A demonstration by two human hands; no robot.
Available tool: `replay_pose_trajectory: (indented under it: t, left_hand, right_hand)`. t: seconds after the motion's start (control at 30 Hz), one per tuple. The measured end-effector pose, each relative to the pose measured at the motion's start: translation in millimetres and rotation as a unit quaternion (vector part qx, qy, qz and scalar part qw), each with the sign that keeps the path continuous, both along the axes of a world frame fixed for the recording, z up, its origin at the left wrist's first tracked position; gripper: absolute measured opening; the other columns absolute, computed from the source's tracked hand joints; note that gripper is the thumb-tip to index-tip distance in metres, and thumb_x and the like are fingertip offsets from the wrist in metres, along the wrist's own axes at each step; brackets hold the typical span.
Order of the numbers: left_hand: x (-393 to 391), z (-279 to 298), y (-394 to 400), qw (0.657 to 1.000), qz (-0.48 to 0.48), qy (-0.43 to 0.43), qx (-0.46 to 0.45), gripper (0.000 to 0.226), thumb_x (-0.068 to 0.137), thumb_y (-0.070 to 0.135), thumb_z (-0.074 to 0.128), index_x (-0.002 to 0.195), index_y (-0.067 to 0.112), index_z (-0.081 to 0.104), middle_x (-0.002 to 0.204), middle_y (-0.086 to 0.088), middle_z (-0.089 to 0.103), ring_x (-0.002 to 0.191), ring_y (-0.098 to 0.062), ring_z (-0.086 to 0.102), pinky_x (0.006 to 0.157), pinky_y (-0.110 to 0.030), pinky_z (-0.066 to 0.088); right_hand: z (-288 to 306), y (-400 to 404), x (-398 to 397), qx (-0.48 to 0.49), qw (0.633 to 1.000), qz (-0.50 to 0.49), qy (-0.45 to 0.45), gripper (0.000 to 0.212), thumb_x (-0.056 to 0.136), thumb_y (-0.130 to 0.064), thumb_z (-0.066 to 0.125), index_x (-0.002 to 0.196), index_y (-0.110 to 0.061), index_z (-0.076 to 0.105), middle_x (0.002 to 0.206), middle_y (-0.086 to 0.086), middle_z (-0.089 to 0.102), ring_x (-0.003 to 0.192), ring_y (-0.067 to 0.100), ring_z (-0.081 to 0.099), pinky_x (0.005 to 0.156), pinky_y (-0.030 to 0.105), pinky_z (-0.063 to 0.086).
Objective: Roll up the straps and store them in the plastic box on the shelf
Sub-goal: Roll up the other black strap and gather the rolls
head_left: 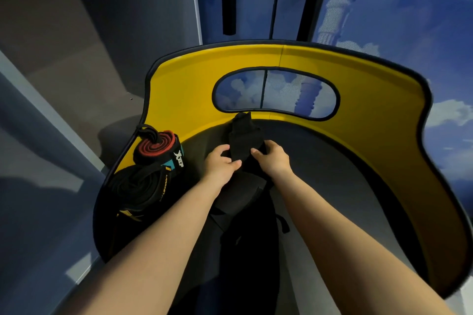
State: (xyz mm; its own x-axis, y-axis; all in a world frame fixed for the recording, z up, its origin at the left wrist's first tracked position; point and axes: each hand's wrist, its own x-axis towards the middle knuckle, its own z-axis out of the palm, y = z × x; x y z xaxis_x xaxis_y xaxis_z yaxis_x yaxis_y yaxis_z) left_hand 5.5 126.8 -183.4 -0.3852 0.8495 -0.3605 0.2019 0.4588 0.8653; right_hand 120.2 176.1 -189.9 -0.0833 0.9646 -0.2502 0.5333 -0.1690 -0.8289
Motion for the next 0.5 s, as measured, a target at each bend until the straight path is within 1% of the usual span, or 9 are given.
replay_pose_trajectory:
  t: [0.07,0.13,0.2,0.27,0.33,0.37,0.43,0.5]
  left_hand:
    - [-0.5,2.5,2.1,1.000,0.010,0.000,0.029,0.057,0.087,0.012,0.064,0.139,0.022,0.042,0.128,-0.014,0.057,0.116,-0.024,0.054,0.087,-0.027,0.039]
    - [-1.3,5.5,4.4,0.998,0.021,0.002,0.060,0.058,0.088,0.012,0.062,0.141,0.025,0.040,0.125,-0.011,0.058,0.113,-0.021,0.054,0.087,-0.026,0.037]
    - [-1.4,6.8,5.3,0.996,0.013,0.019,0.081,0.059,0.089,0.013,0.061,0.142,0.026,0.038,0.111,-0.005,0.060,0.101,-0.014,0.053,0.085,-0.024,0.036]
    - [-0.6,5.2,6.1,0.995,0.006,0.033,0.096,0.059,0.089,0.013,0.061,0.142,0.025,0.037,0.099,0.000,0.057,0.093,-0.012,0.051,0.082,-0.024,0.037]
    - [0.6,2.9,6.7,0.995,0.004,0.039,0.093,0.060,0.090,0.012,0.060,0.143,0.026,0.035,0.097,0.001,0.055,0.092,-0.011,0.050,0.082,-0.023,0.037]
    - [0.9,1.0,6.9,0.996,0.003,0.041,0.084,0.061,0.090,0.013,0.060,0.143,0.027,0.035,0.098,0.002,0.054,0.093,-0.011,0.050,0.084,-0.023,0.038]
    - [0.8,-3.0,7.2,0.997,0.000,0.038,0.060,0.062,0.090,0.012,0.060,0.144,0.027,0.034,0.096,0.004,0.054,0.100,-0.014,0.053,0.093,-0.027,0.041]
    - [-0.7,-6.5,8.3,0.999,-0.001,0.024,0.037,0.061,0.090,0.010,0.060,0.144,0.025,0.035,0.086,0.007,0.055,0.105,-0.017,0.055,0.103,-0.035,0.041]
  right_hand:
    - [3.1,-0.2,-1.7,0.049,0.999,-0.011,0.007,0.049,0.093,-0.027,0.057,0.138,-0.014,0.043,0.135,0.010,0.053,0.127,0.026,0.047,0.098,0.029,0.038]
    - [7.1,1.4,-3.8,0.077,0.996,-0.016,0.032,0.052,0.093,-0.026,0.056,0.142,-0.016,0.039,0.137,0.009,0.052,0.129,0.024,0.046,0.097,0.024,0.036]
    - [9.0,2.7,-4.5,0.088,0.994,-0.021,0.059,0.053,0.093,-0.025,0.056,0.142,-0.018,0.038,0.136,0.007,0.054,0.128,0.020,0.047,0.093,0.019,0.033]
    - [7.0,1.8,-3.6,0.108,0.990,-0.021,0.086,0.051,0.093,-0.023,0.057,0.141,-0.019,0.041,0.133,0.003,0.057,0.125,0.017,0.049,0.093,0.017,0.034]
    - [2.3,1.0,-2.6,0.114,0.988,-0.015,0.101,0.050,0.093,-0.022,0.057,0.140,-0.021,0.042,0.131,0.001,0.058,0.124,0.015,0.050,0.092,0.015,0.033]
    - [0.1,1.1,-1.8,0.102,0.989,-0.016,0.101,0.050,0.093,-0.023,0.057,0.140,-0.020,0.041,0.132,0.001,0.057,0.126,0.015,0.049,0.092,0.015,0.032]
    - [-4.1,4.1,1.2,0.075,0.993,-0.027,0.092,0.050,0.092,-0.031,0.058,0.138,-0.017,0.045,0.132,0.005,0.057,0.126,0.018,0.048,0.093,0.019,0.033]
    - [-5.2,10.2,2.7,0.066,0.993,-0.042,0.089,0.047,0.091,-0.036,0.057,0.133,-0.014,0.052,0.126,0.007,0.060,0.122,0.019,0.052,0.091,0.020,0.035]
